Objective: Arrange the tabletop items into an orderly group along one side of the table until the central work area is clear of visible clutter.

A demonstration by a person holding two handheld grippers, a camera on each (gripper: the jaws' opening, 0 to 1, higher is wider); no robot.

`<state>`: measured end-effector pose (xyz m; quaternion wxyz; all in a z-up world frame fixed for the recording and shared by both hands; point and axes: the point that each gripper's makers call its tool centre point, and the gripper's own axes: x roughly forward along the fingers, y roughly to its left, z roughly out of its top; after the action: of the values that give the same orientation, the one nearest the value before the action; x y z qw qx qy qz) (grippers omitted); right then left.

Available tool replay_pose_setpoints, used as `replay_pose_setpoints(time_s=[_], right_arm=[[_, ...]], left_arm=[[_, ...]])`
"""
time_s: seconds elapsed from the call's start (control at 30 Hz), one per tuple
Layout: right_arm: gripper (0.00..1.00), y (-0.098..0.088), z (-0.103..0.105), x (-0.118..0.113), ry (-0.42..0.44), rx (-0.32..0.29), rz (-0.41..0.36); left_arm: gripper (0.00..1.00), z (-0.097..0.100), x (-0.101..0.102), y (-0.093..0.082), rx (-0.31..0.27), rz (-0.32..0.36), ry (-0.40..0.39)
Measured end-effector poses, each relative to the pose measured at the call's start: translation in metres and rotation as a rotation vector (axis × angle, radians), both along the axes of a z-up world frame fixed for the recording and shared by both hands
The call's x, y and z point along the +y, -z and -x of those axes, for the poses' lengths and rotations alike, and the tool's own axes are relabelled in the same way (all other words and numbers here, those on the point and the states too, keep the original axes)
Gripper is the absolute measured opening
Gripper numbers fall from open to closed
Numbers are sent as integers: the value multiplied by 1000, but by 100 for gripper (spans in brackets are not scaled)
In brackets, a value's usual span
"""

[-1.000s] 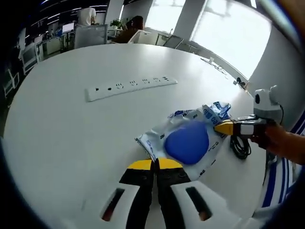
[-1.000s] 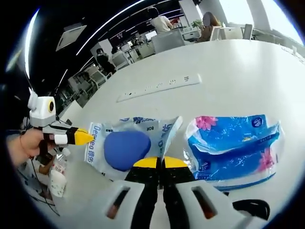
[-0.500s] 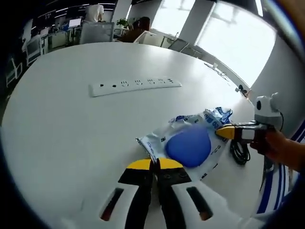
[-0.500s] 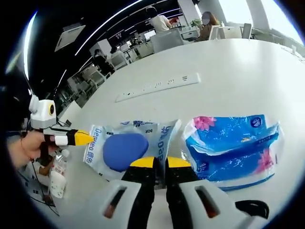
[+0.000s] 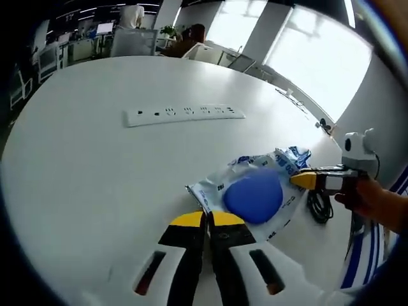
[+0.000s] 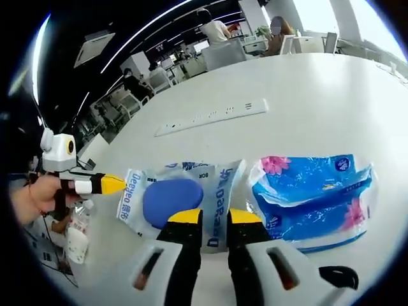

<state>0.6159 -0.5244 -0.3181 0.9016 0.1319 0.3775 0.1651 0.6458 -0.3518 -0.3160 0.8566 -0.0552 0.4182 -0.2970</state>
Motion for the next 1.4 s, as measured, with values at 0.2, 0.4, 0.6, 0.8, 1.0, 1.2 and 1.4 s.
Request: replay_pose_setpoints(time_s=[0.2,0.4,0.6,0.8,1.0,1.2,1.4], right_arm=[[17,-3,0,1,-2,-8,13],[22,-3,0,4,-28,-17,53],[26,-3,0,6,-42,-18,83],[29,-5,0,6,-48,-22,114],[32,-7,1,8,-92,-31,187],[37,-5,1,7,-146,-37,283],[37,-10,1,9,-152,-49,291]], left_arm=[[0,1,0,0,-2,5,2],[1,2,1,-1,-8,10,5],[1,4,2,-1,-13,18,2],[0,5,1,-4,-17,35,4],[1,6,1,-5,-22,46,5],[1,8,5,-6,-25,56,1],[1,10,8,-6,-24,62,-6]])
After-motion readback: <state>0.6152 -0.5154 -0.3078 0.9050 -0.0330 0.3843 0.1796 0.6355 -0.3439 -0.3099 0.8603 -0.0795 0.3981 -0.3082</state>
